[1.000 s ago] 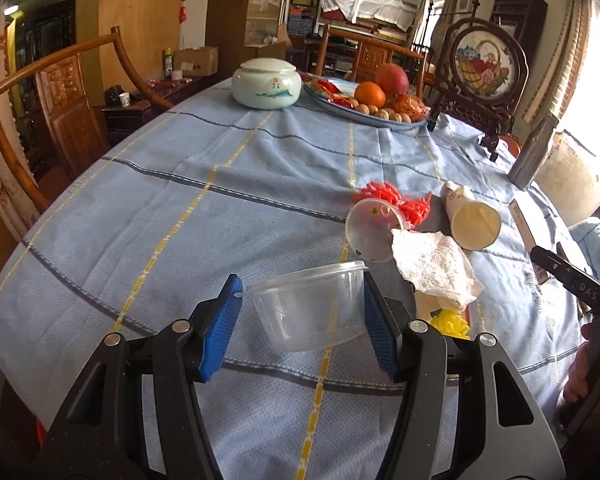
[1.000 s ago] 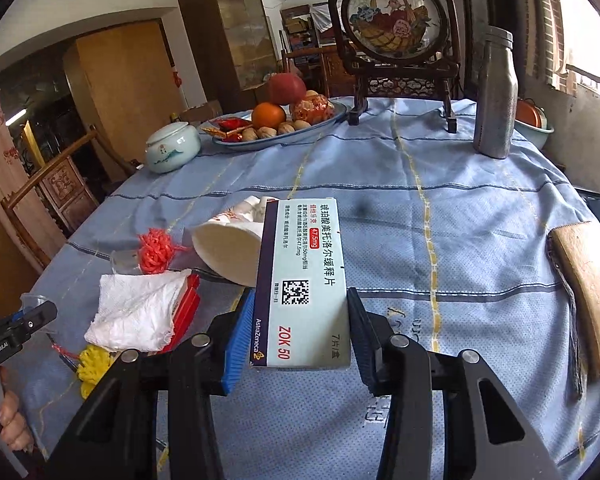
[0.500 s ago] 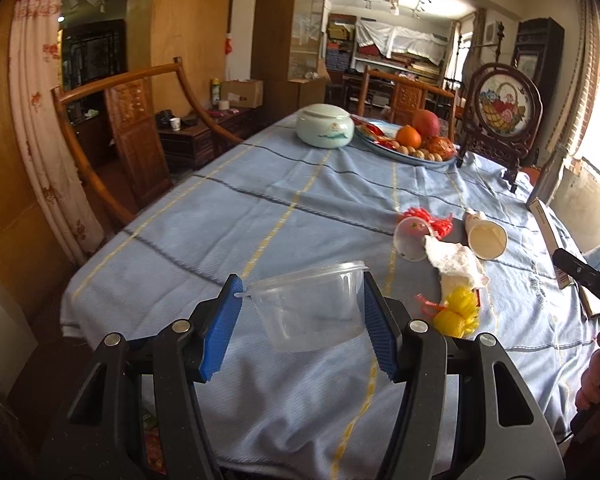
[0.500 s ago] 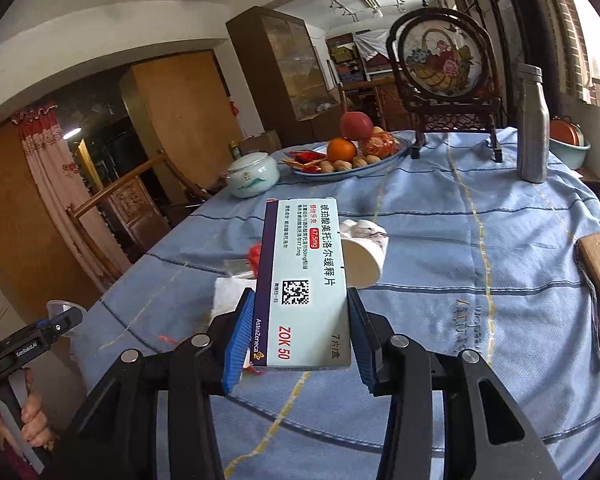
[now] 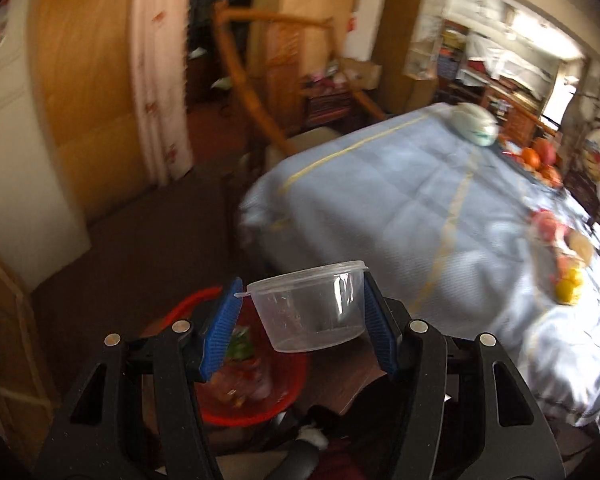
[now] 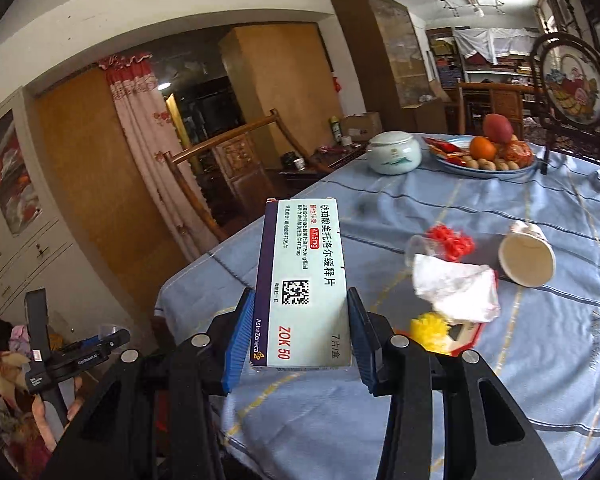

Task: Collect trash
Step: 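Carry the tub and white medicine box to the red wastebasket and release both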

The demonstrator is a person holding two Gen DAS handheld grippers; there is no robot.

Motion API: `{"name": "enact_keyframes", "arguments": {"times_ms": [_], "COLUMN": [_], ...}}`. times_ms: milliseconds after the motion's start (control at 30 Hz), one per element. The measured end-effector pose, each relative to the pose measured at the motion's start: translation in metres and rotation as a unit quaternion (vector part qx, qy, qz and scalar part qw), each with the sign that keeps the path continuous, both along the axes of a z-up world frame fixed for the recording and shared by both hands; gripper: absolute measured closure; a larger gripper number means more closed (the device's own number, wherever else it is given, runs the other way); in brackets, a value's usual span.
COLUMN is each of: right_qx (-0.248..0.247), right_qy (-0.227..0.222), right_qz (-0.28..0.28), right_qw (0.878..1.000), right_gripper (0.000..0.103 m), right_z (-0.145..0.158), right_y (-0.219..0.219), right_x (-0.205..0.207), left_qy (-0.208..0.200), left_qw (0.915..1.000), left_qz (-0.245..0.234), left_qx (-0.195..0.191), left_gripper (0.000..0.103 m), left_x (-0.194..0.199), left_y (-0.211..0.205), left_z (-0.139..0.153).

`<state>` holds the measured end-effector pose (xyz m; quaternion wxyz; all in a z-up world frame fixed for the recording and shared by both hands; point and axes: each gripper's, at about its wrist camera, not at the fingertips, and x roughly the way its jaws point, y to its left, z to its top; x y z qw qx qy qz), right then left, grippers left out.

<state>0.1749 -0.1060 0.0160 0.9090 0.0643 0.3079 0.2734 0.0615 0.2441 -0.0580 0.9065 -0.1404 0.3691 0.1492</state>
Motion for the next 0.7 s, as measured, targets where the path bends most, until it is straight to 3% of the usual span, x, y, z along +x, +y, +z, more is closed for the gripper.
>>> {"name": "enact_keyframes", "arguments": {"times_ms": [167, 233, 333, 533, 700], "right_qx": [-0.016, -0.025, -0.039, -0.074, -0.104], "right_qy": [0.019, 0.025, 0.032, 0.063, 0.091], "right_qz": [0.061, 0.084, 0.119, 0.201, 0.248], "right_qw": [0.998, 0.996, 0.992, 0.975, 0.959], "right_gripper": [0.058, 0.058, 0.058, 0.058, 0.058], "right_z": [-0.002, -0.003, -0.006, -0.027, -0.052], "right_y": [0.066, 0.092, 0.135, 0.217, 0.271], "right_x": [0.004, 0.002, -0.006, -0.015, -0.017], "left_qy": [0.039, 0.041, 0.037, 0.051, 0.057], "left_qw": [0.9987, 0.9979, 0.9971, 0.9885, 0.9806], "left_qz": [0.026, 0.030, 0.054, 0.143, 0.187], "left_qx": [-0.022, -0.040, -0.037, -0.002, -0.007], "left_gripper": [0.041, 0.023, 0.015, 0.011, 0.011], "left_x": [-0.004, -0.005, -0.011, -0.021, -0.028], "left_y": [0.037, 0.049, 0.064, 0.094, 0.123], "left_z": [-0.038, -0.046, -0.050, -0.053, -0.062]}}
